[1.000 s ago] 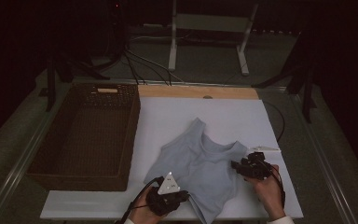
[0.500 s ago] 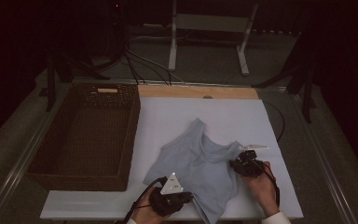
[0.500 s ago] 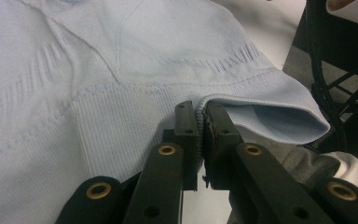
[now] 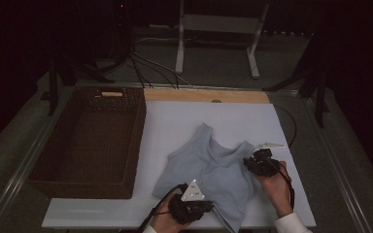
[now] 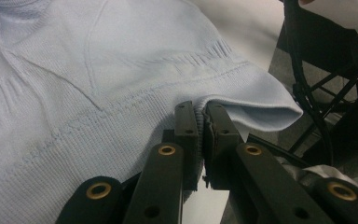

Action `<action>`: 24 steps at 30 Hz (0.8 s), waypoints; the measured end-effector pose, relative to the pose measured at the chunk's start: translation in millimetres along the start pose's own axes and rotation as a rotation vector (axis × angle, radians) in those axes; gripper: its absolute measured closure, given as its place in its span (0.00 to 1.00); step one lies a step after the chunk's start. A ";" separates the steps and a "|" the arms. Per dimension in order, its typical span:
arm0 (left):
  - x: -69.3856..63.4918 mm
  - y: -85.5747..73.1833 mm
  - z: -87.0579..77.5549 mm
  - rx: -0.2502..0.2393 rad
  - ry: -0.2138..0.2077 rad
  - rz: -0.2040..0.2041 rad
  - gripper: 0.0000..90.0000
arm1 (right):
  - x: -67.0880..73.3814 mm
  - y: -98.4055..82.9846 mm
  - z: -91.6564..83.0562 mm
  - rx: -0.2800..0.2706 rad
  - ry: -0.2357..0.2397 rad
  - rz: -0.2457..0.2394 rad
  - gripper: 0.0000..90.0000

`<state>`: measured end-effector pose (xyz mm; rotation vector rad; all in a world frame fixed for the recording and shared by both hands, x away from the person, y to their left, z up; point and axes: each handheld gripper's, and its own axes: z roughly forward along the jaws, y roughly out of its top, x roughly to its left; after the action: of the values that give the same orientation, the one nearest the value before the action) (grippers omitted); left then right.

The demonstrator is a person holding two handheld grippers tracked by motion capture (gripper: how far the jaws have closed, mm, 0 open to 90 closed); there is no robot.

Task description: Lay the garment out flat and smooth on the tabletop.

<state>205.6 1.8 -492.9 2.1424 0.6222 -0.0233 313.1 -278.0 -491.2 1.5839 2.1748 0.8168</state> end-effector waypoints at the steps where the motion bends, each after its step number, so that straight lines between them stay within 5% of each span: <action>1: 0.4 -0.2 -0.4 -0.003 0.000 -0.003 0.95 | -0.1 -1.1 -1.4 -0.002 0.007 0.001 0.72; 8: 2.0 -2.0 -2.3 0.000 0.001 -0.006 0.95 | 7.3 -15.2 -19.3 -0.009 0.037 -0.003 0.52; 16: 2.4 -1.9 -2.1 -0.002 0.001 -0.008 0.95 | 13.6 -33.3 -31.1 0.009 0.069 -0.004 0.50; 24: 2.2 -1.4 -2.1 -0.009 0.000 -0.014 0.95 | 17.2 -43.5 -24.0 0.056 0.075 -0.006 0.54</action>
<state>206.5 5.1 -493.2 2.1299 0.6357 -0.0280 261.1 -277.4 -498.3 1.5968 2.2719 0.8337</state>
